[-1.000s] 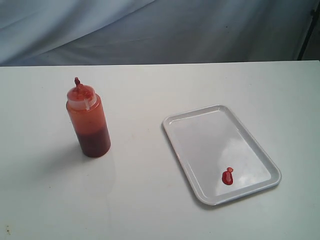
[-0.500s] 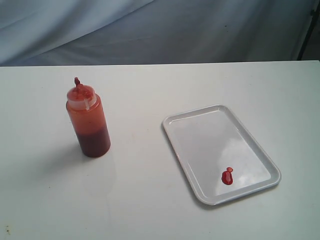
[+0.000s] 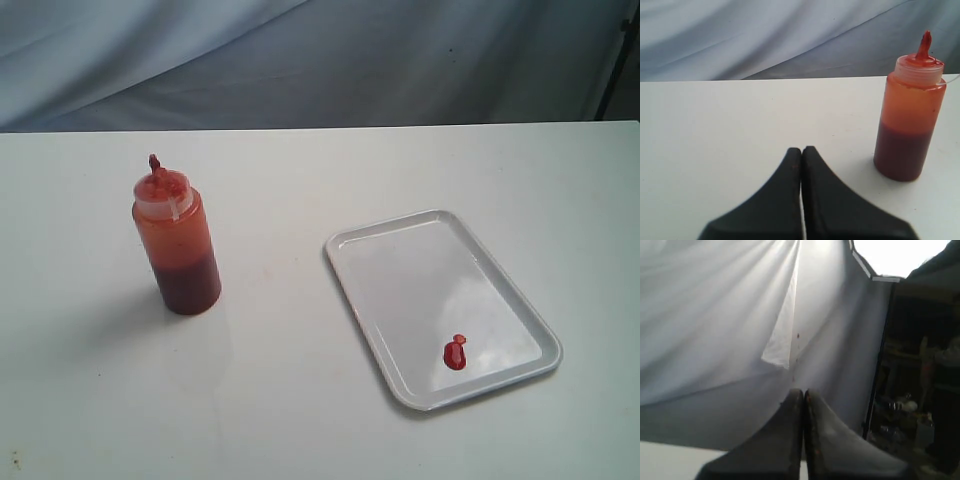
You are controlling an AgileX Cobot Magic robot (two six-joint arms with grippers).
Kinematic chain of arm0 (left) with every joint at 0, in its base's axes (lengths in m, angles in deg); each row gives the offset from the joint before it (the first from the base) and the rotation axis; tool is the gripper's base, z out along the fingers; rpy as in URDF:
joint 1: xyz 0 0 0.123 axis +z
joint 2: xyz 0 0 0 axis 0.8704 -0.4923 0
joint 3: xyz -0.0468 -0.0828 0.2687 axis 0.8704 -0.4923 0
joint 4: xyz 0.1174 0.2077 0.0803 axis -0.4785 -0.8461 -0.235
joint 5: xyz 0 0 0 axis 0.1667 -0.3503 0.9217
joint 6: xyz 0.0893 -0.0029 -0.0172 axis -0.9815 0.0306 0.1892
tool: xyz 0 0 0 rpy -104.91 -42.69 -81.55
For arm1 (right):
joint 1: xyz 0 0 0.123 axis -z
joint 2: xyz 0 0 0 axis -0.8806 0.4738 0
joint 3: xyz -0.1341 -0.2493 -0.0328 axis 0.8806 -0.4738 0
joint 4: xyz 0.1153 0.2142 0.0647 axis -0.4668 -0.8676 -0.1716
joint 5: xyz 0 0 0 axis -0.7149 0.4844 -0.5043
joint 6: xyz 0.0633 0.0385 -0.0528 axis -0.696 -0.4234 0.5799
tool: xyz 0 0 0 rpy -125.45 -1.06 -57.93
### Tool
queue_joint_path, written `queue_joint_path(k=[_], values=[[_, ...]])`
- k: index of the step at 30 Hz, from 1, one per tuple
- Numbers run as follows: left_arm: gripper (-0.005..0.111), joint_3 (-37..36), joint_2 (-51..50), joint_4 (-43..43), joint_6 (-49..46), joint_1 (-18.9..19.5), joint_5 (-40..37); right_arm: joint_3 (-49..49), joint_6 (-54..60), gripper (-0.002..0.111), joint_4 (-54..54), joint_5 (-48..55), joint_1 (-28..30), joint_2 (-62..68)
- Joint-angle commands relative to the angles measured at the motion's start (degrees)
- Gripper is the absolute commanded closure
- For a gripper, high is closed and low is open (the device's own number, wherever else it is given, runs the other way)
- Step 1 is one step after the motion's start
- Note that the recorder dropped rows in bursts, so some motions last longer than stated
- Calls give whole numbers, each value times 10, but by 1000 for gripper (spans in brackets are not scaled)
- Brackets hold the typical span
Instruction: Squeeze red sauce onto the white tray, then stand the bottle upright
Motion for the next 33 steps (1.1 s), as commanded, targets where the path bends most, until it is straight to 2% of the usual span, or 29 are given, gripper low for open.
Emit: queue_joint_path(k=[1,10,22,29,33], values=[[106,-3,3,0,1,-3,4,-110,1,108,-2,-59,-1,0],[106,-3,3,0,1,-3,4,-254,1,108,-8,-248,-1,0],[106,-3,3,0,1,-3,4,-311,-7,108,7,-244,-1,0],[106,-3,3,0,1,-3,4,-311,-145,108,97,-211,-1,0],[106,-3,3,0,1,-3,4,-311,-157,108,97,-161,-1,0]])
